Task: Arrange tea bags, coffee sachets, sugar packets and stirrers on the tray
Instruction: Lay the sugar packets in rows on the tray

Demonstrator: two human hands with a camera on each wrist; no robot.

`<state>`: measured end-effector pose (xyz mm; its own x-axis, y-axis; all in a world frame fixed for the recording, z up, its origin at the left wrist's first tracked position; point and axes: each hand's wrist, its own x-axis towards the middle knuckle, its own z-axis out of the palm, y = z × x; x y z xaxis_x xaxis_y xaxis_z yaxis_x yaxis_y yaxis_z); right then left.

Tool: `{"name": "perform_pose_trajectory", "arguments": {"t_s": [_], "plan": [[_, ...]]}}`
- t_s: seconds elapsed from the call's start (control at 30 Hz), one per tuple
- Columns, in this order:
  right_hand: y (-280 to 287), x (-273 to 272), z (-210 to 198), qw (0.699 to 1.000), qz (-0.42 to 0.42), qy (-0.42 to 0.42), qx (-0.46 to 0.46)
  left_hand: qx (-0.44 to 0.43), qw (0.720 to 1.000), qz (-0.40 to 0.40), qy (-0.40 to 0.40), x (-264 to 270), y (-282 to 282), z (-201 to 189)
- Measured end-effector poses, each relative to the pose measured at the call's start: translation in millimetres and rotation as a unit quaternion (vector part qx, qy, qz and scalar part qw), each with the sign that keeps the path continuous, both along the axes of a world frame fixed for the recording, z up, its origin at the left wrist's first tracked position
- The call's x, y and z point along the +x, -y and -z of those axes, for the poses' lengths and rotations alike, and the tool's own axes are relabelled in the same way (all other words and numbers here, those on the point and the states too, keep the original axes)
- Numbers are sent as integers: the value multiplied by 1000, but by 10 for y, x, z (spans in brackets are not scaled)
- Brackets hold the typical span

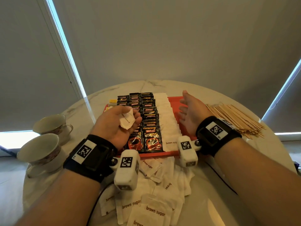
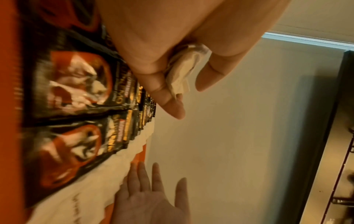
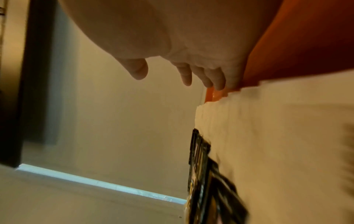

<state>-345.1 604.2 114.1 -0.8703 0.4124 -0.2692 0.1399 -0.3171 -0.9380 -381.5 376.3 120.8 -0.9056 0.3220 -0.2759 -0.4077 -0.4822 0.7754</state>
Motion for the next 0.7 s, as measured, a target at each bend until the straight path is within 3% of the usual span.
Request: {"name": "perform_pose_trajectory", "arguments": {"t_s": [0.23, 0.37, 0.47, 0.57, 0.7], "plan": [[-98, -372, -90, 998, -48, 25, -15, -2, 1000, 19, -3, -195, -199, -113], [78, -376, -238, 997, -34, -47, 42, -27, 998, 41, -32, -213, -263, -112], [323, -300, -329, 986, -91, -116, 82, -39, 997, 36, -60, -198, -240, -87], [488, -243, -281, 972, -160, -115, 123, -52, 996, 24, -70, -163, -180, -68], [553, -240, -189, 963, -173, -128, 161, -55, 994, 28, -88, -141, -129, -27]]}}
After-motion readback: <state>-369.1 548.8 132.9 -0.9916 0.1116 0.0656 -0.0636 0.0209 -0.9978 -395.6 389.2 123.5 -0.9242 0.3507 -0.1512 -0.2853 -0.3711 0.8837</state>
